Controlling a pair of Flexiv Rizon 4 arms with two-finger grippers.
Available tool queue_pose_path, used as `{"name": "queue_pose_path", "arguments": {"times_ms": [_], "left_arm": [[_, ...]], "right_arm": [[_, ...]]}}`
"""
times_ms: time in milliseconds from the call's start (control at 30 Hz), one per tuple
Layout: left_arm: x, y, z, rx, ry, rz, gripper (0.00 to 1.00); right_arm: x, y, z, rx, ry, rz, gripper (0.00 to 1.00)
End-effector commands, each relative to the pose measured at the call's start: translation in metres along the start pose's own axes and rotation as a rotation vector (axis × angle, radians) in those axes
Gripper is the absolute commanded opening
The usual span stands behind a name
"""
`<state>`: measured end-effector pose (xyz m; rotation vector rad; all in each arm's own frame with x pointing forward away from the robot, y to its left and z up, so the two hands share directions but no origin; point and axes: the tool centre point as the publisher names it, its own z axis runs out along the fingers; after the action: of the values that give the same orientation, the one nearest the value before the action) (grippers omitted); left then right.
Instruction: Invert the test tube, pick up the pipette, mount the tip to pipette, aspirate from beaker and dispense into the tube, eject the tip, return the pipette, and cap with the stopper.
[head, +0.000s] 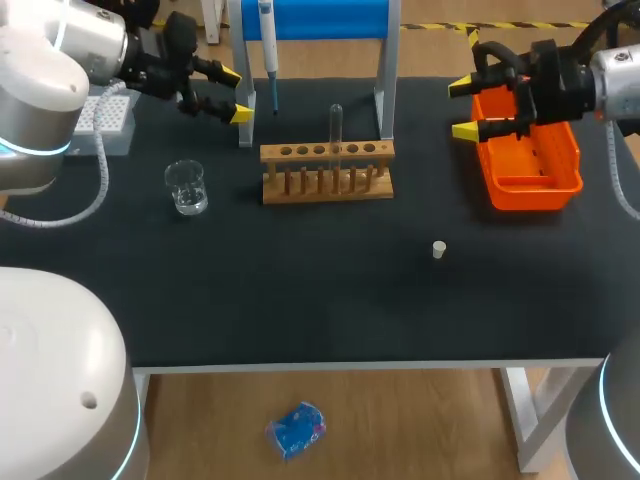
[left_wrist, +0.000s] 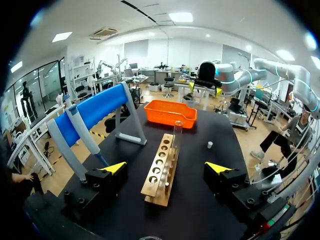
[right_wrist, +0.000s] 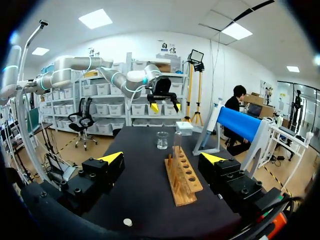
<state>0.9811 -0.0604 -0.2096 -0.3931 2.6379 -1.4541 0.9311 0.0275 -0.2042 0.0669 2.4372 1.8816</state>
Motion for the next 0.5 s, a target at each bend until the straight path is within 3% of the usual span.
{"name": "queue_pose_path", "arguments": {"times_ms": [33, 500], "left_arm": [[0.000, -0.001, 0.000, -0.003, 0.002, 0.000, 1.00], [0.000, -0.001, 0.000, -0.003, 0.002, 0.000, 1.00]], "right_arm": [[-0.002, -0.008, 0.008, 0.000, 0.020, 0.015, 1.00], [-0.015, -0.030, 0.066, -0.099, 0.051, 0.020, 1.00]]}}
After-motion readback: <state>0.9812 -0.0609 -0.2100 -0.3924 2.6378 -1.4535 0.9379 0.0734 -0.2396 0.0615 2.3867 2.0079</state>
